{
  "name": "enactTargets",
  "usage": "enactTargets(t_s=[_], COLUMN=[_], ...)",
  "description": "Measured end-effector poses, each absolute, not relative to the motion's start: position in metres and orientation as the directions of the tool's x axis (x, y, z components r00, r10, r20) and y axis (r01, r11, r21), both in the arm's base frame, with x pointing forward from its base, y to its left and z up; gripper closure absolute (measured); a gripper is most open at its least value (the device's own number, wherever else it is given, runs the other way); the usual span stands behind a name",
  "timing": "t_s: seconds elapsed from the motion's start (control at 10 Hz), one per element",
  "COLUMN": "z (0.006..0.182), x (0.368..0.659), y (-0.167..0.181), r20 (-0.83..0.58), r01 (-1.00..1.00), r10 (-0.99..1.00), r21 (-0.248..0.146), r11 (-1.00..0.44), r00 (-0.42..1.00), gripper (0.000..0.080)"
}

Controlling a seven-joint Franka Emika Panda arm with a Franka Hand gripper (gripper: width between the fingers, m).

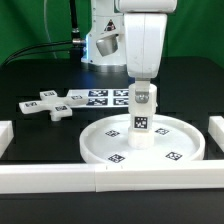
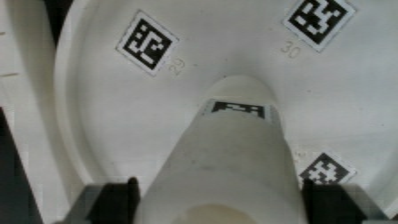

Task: Assemble round table

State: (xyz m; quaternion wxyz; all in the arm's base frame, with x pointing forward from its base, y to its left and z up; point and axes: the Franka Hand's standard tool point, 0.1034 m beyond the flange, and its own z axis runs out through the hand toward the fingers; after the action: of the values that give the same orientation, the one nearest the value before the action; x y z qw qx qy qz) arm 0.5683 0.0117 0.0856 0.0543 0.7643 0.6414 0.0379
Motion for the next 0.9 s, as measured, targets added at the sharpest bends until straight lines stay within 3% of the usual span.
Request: enactTargets(t_s=[0.6,0.9], z=[0.0856,0.0858], x=[0.5682,0.5661], y=[0.0125,0.0124], r20=[0.030,0.094], r01=[0.880,0.727], r10=[0.888,0.737], r21=[0.128,0.122], r11=[-0.458,-0.675], r00=[0.458,0.669], gripper=[0.0363,0.0364])
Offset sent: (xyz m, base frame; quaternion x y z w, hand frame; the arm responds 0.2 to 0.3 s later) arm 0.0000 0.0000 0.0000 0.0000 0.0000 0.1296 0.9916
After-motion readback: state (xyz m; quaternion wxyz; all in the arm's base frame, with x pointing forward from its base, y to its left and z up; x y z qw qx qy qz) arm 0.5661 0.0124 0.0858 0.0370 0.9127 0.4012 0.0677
